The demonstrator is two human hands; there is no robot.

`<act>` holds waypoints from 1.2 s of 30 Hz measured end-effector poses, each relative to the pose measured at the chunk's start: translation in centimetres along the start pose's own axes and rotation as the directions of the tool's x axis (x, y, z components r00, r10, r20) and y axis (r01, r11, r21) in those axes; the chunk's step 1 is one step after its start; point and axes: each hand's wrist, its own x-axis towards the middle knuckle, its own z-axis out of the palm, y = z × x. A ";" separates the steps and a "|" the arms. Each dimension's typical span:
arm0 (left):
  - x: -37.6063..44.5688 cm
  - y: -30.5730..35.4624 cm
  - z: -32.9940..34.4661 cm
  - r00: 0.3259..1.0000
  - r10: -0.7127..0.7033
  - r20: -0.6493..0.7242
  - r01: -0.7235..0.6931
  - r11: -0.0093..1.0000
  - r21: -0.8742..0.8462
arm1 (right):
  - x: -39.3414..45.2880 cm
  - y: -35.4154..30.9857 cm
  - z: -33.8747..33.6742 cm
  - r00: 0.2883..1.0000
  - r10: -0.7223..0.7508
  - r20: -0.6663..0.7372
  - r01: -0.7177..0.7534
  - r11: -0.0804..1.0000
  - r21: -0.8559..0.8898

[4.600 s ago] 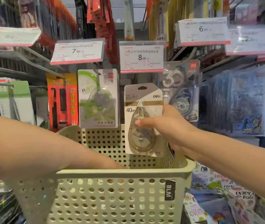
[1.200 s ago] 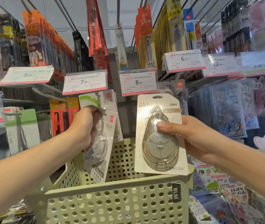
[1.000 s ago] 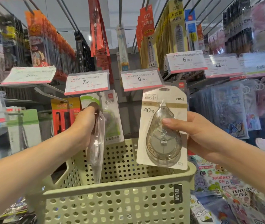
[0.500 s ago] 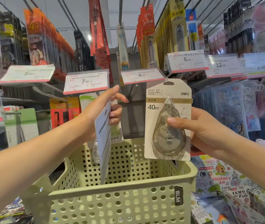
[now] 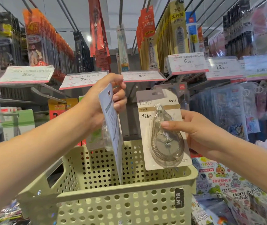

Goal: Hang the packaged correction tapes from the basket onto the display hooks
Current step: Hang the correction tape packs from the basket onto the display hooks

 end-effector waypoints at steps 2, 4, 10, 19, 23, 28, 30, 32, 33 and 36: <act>-0.1 0.0 0.1 1.000 0.002 -0.012 -0.002 1.000 0.021 | 0.3 0.1 0.0 1.000 0.021 0.018 -0.021 1.000 0.005; -0.3 0.0 0.2 1.000 0.002 -0.027 -0.001 0.999 0.044 | 0.7 0.1 0.2 0.998 0.042 0.037 -0.042 0.999 -0.001; -0.3 0.0 0.3 0.999 0.002 -0.054 0.001 0.998 0.064 | 2.5 -0.1 0.9 1.000 0.011 0.005 -0.011 1.000 -0.023; -0.5 0.2 0.4 0.997 0.003 -0.072 0.002 0.997 0.075 | 5.0 -0.5 1.9 1.000 -0.028 -0.011 0.027 0.999 -0.023; -0.4 0.2 0.3 0.998 0.004 -0.068 0.002 0.997 0.077 | 5.7 -0.3 1.9 1.000 -0.015 0.000 0.015 1.000 -0.012; -0.5 0.1 0.5 0.998 -0.001 -0.066 0.006 0.997 0.074 | 6.5 0.1 1.8 1.000 0.025 -0.019 -0.025 1.000 -0.009; -0.6 0.1 0.6 0.998 -0.004 -0.067 0.009 0.997 0.072 | 6.7 0.3 1.7 0.999 0.035 -0.026 -0.035 0.999 -0.016; -0.6 0.1 0.6 0.998 -0.005 -0.069 0.009 0.998 0.069 | 7.0 0.6 1.6 0.998 0.047 -0.034 -0.048 0.999 -0.025; -0.6 0.1 0.6 0.998 -0.004 -0.070 0.009 0.998 0.069 | 7.3 0.8 1.6 0.997 0.057 -0.044 -0.058 0.998 -0.022; -0.7 -0.1 0.6 0.996 0.004 -0.091 0.002 0.998 0.067 | 8.0 1.4 1.4 0.994 0.074 -0.084 -0.077 0.997 -0.023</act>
